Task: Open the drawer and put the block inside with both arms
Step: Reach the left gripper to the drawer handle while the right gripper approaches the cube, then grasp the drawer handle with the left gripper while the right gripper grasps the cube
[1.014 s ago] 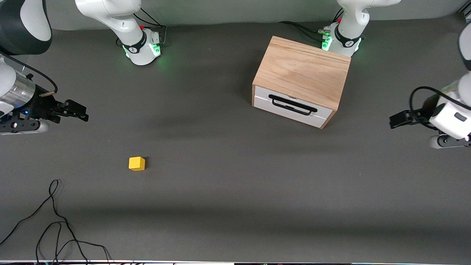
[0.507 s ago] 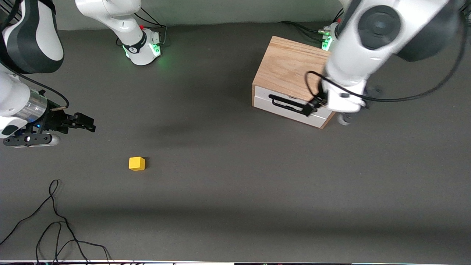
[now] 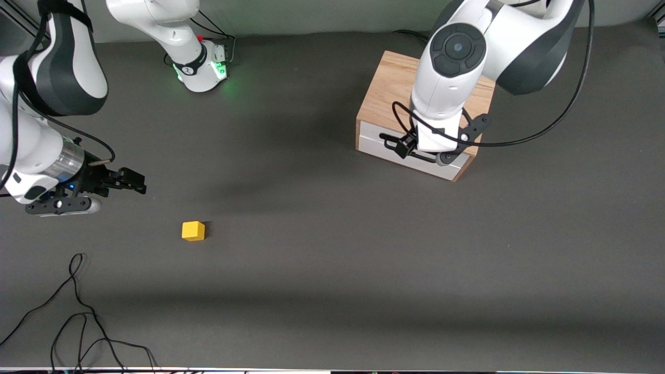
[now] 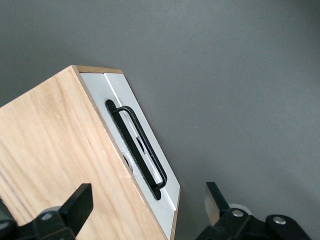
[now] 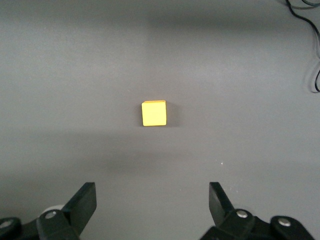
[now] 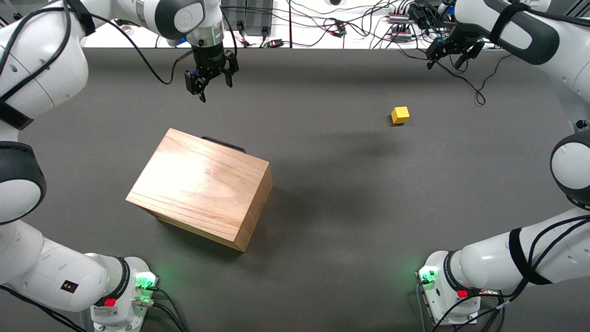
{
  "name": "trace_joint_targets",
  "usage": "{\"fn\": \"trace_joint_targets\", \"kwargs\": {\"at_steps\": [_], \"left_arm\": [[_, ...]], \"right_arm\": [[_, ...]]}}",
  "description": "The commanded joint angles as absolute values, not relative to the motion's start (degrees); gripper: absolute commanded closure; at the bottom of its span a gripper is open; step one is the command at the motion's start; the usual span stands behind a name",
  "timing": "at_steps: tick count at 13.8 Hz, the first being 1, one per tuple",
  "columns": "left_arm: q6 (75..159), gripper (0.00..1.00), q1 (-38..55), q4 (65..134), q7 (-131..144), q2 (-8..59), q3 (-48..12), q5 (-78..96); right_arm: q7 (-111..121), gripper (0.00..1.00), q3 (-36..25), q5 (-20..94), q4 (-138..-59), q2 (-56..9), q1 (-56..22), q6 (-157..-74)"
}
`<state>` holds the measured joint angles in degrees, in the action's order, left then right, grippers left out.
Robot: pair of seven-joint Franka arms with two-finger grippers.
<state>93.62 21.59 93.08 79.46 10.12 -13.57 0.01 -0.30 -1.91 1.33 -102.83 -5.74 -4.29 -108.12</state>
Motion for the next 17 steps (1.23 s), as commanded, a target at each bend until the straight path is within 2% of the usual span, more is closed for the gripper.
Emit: {"fn": "trace_joint_targets", "kwargs": {"at_steps": [1, 7, 15, 17], "left_arm": [[99.7, 0.00, 22.8, 104.9, 84.9, 4.2, -13.6, 2.3], [110.2, 0.00, 23.0, 116.9, 88.6, 4.6, -14.0, 4.2], [112.2, 0.00, 21.6, 115.5, 92.6, 9.2, -13.5, 4.3], [112.2, 0.00, 21.9, 113.1, 97.8, 12.0, -13.6, 4.0]], "right_arm": [[-0.5, 0.00, -2.1, 0.5, -103.6, -7.6, -4.9, -112.0], [2.1, 0.00, -2.2, 0.4, -104.0, -14.9, -5.5, -120.1], [2.8, 0.00, -2.2, 0.1, -104.0, -21.8, -6.8, -128.8], [2.6, 0.00, -2.3, -2.5, -104.0, -24.5, -7.4, -132.3]]}}
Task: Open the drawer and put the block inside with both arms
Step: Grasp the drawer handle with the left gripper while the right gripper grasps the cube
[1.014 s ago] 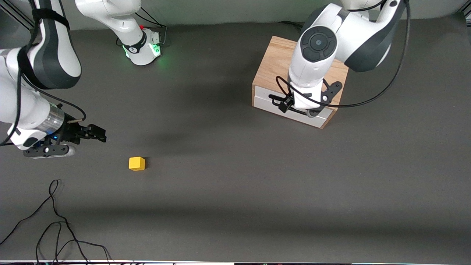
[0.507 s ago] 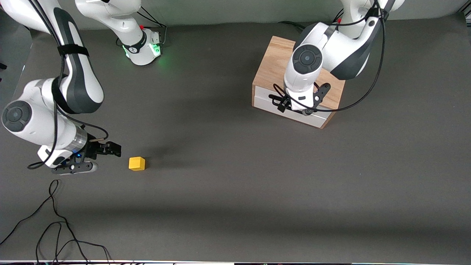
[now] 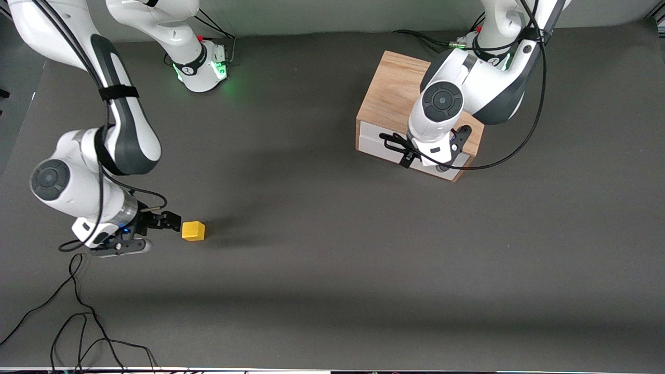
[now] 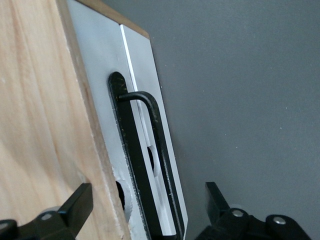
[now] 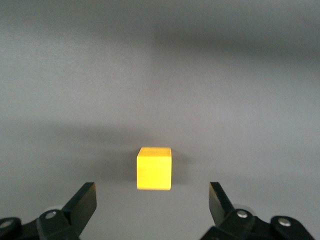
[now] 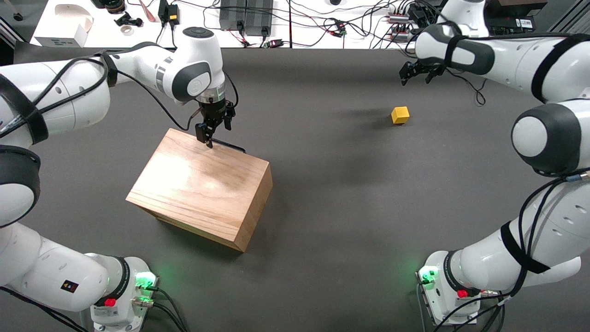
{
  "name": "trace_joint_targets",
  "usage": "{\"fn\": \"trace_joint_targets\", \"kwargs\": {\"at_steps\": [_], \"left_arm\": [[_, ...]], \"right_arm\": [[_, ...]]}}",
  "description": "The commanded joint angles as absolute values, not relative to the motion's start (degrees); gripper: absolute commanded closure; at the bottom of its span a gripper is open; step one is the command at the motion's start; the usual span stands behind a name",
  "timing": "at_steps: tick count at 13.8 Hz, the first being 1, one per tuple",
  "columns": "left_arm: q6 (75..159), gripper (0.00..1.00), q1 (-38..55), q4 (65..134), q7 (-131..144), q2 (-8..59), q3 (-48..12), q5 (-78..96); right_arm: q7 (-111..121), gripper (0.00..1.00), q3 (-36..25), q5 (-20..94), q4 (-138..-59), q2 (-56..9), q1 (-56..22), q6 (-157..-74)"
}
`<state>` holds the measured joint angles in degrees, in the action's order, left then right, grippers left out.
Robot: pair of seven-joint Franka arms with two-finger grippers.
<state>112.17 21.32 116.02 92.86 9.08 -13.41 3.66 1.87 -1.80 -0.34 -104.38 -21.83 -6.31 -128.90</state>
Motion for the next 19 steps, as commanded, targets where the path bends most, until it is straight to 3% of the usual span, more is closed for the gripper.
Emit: {"fn": "trace_joint_targets", "kwargs": {"at_steps": [1, 5, 9, 16, 19], "left_arm": [[112.2, 0.00, 22.0, 112.0, 101.7, 12.9, -13.6, 3.8], [110.8, 0.00, 22.8, 106.4, 106.5, 18.2, -13.8, 3.3], [107.8, 0.00, 22.4, 106.1, 106.4, 18.6, -13.8, 3.3], [106.5, 0.00, 21.6, 105.6, 102.9, 22.1, -13.5, -0.5], [107.0, 0.00, 21.4, 105.6, 102.9, 23.6, -13.5, -1.1]], "right_arm": [[2.5, 0.00, -2.3, -2.7, -104.0, -25.7, -7.5, -133.9], [2.3, 0.00, -2.5, -2.7, -104.6, -28.6, -7.4, -136.8], [1.7, 0.00, -2.7, -2.2, -111.3, -28.0, -7.2, -145.1], [-0.4, 0.00, -2.7, -1.8, -113.6, -28.2, -6.8, -145.9], [-1.1, 0.00, -2.7, -1.9, -115.9, -28.4, -6.9, -149.9]]}}
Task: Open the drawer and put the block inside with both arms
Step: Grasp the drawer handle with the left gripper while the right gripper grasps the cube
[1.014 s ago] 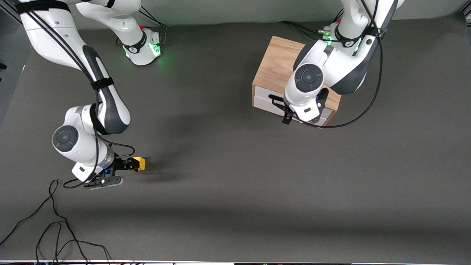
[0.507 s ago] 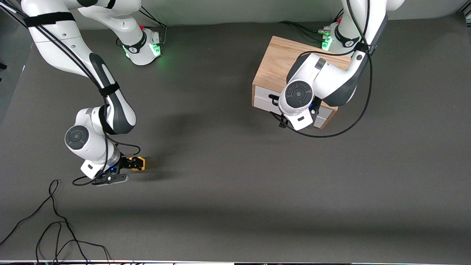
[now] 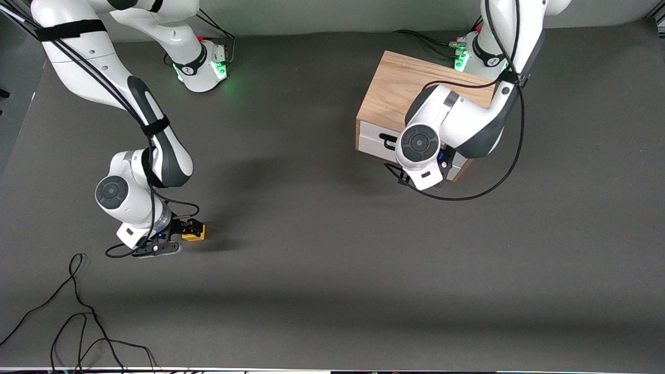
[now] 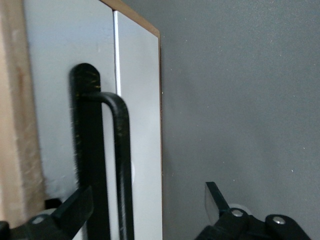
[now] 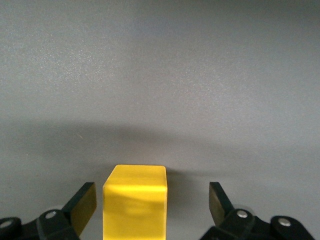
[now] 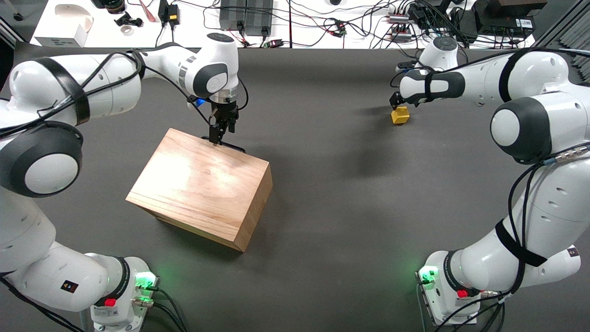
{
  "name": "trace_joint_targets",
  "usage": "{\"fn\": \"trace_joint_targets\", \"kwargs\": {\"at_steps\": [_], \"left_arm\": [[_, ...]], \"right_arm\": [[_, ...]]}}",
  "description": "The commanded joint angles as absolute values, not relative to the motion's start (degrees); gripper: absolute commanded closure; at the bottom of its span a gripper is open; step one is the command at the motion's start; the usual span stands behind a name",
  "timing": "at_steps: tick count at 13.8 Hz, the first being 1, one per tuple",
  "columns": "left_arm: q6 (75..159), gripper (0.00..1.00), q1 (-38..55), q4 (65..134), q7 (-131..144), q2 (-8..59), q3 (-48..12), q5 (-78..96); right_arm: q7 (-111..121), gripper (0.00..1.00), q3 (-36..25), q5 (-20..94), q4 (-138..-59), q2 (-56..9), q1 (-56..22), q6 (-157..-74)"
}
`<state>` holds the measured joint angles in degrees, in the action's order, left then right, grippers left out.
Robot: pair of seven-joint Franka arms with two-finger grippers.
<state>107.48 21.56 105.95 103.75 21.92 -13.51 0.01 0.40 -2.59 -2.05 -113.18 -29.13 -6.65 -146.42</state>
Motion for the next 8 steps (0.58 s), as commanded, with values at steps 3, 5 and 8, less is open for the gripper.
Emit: {"fn": "trace_joint_targets", "kwargs": {"at_steps": [3, 5, 8], "left_arm": [[107.1, 0.00, 21.3, 104.4, 102.8, 24.5, -13.5, -1.2], [106.2, 0.00, 21.2, 102.1, 102.8, 25.8, -13.5, -1.2], [106.0, 0.00, 21.2, 100.5, 102.3, 27.2, -13.4, -1.2]], "right_arm": [[-1.1, 0.00, -2.7, -1.9, -116.4, -28.7, -6.9, -150.8], [-1.1, 0.00, -2.7, -1.8, -116.4, -29.0, -6.9, -150.9], [-1.1, 0.00, -2.7, -1.8, -116.4, -29.4, -6.8, -151.4]]}}
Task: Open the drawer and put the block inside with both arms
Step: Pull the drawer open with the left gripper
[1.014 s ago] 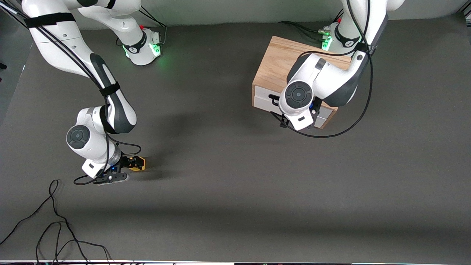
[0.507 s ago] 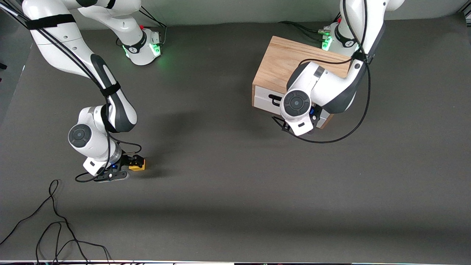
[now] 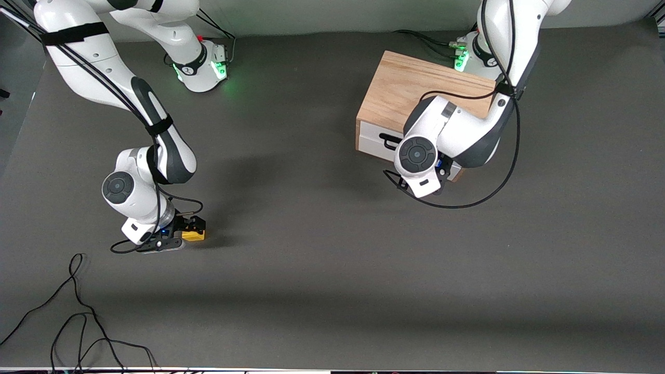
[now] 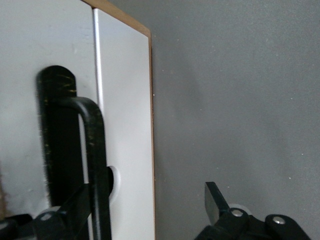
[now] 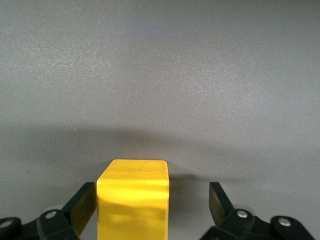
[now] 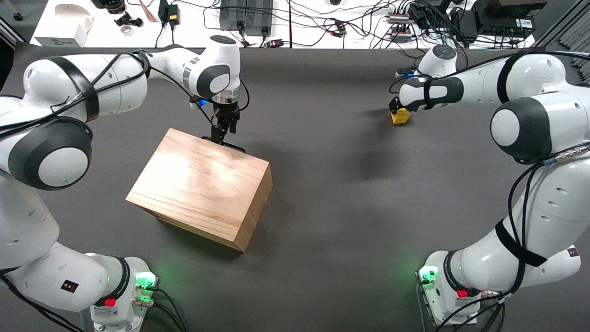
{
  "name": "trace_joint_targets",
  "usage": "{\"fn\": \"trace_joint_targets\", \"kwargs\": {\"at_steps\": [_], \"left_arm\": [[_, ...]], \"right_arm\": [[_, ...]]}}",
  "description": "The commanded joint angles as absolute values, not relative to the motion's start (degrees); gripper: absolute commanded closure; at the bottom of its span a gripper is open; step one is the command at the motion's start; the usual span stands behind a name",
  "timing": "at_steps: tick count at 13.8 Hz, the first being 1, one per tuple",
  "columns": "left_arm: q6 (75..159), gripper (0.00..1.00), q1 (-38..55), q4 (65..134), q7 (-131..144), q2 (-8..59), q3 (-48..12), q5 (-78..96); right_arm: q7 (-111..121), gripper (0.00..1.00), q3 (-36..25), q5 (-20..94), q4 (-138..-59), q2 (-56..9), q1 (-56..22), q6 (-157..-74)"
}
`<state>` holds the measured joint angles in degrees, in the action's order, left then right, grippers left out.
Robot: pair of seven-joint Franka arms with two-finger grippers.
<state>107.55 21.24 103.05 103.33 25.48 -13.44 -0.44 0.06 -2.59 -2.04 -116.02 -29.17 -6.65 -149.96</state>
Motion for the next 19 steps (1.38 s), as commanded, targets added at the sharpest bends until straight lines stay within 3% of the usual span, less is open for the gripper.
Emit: {"fn": "trace_joint_targets", "kwargs": {"at_steps": [1, 3, 4, 8, 9, 19], "left_arm": [[106.0, 0.01, 21.2, 100.4, 101.6, 27.2, -13.4, -1.2], [106.0, 0.19, 20.6, 100.0, 100.4, 27.2, -13.4, -1.2], [105.9, 0.19, 20.6, 99.6, 100.4, 27.2, -13.4, -1.2], [105.9, 0.10, 20.6, 97.3, 100.3, 28.3, -13.4, -1.9], [105.9, 0.04, 20.6, 96.1, 100.4, 29.2, -13.4, -2.1], [106.6, 0.01, 20.6, 84.2, 100.3, 35.9, -13.4, -4.5]], "right_arm": [[-1.1, 0.00, -2.7, -1.7, -116.4, -29.4, -6.8, -151.4], [-1.0, 0.00, -2.7, 0.4, -116.3, -29.5, -7.0, -151.5], [-1.0, 0.00, -2.7, 0.4, -116.3, -29.7, -7.1, -151.5], [-1.0, 0.00, -2.7, 0.4, -116.3, -30.2, -7.1, -152.5], [-1.1, 0.00, -2.7, 0.4, -116.3, -30.2, -7.0, -152.5], [-1.0, 0.00, -2.7, 0.4, -116.3, -30.4, -7.0, -152.6]]}}
